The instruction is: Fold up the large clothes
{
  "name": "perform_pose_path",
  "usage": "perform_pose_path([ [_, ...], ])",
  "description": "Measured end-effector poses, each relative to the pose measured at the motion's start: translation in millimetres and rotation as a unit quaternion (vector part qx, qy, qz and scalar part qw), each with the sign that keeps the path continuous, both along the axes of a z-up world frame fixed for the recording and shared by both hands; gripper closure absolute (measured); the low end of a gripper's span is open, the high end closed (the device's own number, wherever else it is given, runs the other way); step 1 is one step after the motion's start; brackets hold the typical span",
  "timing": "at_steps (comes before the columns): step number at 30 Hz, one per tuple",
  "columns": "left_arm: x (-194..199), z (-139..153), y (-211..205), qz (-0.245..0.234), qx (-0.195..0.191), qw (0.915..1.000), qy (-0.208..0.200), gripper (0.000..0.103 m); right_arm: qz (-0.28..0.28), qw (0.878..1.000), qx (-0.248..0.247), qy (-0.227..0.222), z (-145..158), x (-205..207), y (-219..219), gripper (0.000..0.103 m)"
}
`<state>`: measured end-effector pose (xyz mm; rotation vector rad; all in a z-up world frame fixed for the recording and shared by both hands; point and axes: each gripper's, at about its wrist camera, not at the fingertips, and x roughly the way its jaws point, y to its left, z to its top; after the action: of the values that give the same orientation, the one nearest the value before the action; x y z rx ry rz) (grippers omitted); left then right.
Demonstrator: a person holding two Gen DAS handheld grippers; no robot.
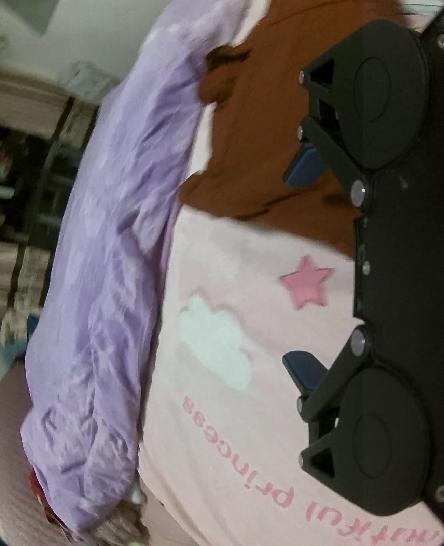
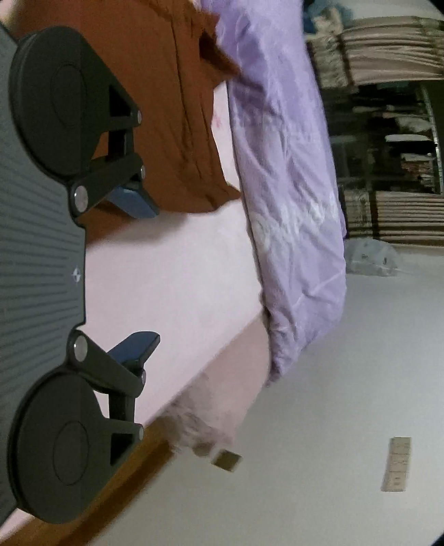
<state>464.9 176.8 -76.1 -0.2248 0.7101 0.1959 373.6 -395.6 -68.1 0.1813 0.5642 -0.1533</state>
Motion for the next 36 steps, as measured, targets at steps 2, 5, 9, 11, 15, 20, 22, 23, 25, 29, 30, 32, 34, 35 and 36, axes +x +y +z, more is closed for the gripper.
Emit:
perform_pose_path([
  [2, -14, -2, -9, -0.021, 0.006, 0.9997, 0.007, 0.0, 0.029, 0.999, 0.036, 0.021, -5, -4, -2, 0.013],
  [5, -25, -13, -22, -0.025, 0.01, 0.9993, 0.026, 0.0, 0.041, 0.996, 0.059, 0.048, -17, -4, -2, 0.015],
  [9, -11, -39, -33, -0.049, -0.019, 0.9966, 0.062, 0.0, 0.061, 0.991, 0.099, 0.067, -32, 7, -1, 0.015],
  [11, -4, -45, -39, -0.065, -0.021, 0.9952, 0.07, 0.0, 0.067, 0.987, 0.127, 0.072, -40, 16, -1, 0.015],
  [15, 6, -49, -38, -0.085, -0.047, 0.9928, 0.069, 0.0, 0.075, 0.978, 0.179, 0.071, -53, 28, -9, 0.011],
  [20, 17, -64, -39, -0.108, -0.078, 0.9889, 0.065, 0.0, 0.082, 0.979, 0.177, 0.052, -62, 38, -1, 0.02],
  [22, 16, -64, -41, -0.111, -0.076, 0.9897, 0.047, 0.006, 0.092, 0.976, 0.19, 0.05, -62, 41, 1, 0.046],
  [23, 14, -63, -41, -0.112, -0.081, 0.9896, 0.039, 0.022, 0.096, 0.973, 0.205, 0.047, -61, 40, 2, 0.066],
  [25, 3, -52, -36, -0.096, -0.095, 0.9908, 0.008, 0.053, 0.091, 0.979, 0.178, 0.037, -49, 32, 11, 0.075],
  [29, -35, -11, -20, -0.081, -0.121, 0.9881, -0.049, 0.071, 0.082, 0.984, 0.157, -0.016, -4, -4, 21, 0.087],
  [30, -47, 0, -18, -0.081, -0.124, 0.9873, -0.057, 0.072, 0.084, 0.982, 0.166, -0.027, 7, -14, 21, 0.088],
  [32, -78, 26, -21, -0.082, -0.095, 0.9891, -0.078, 0.073, 0.094, 0.982, 0.157, -0.054, 30, -39, 27, 0.089],
  [34, -120, 46, -22, -0.084, -0.073, 0.9892, -0.095, 0.073, 0.101, 0.983, 0.136, -0.073, 50, -67, 35, 0.09],
  [35, -141, 52, -19, -0.085, -0.076, 0.9888, -0.097, 0.073, 0.104, 0.983, 0.129, -0.075, 56, -83, 38, 0.09],
  [36, -164, 55, -15, -0.085, -0.081, 0.9887, -0.093, 0.072, 0.106, 0.983, 0.132, -0.075, 58, -95, 39, 0.09],
])
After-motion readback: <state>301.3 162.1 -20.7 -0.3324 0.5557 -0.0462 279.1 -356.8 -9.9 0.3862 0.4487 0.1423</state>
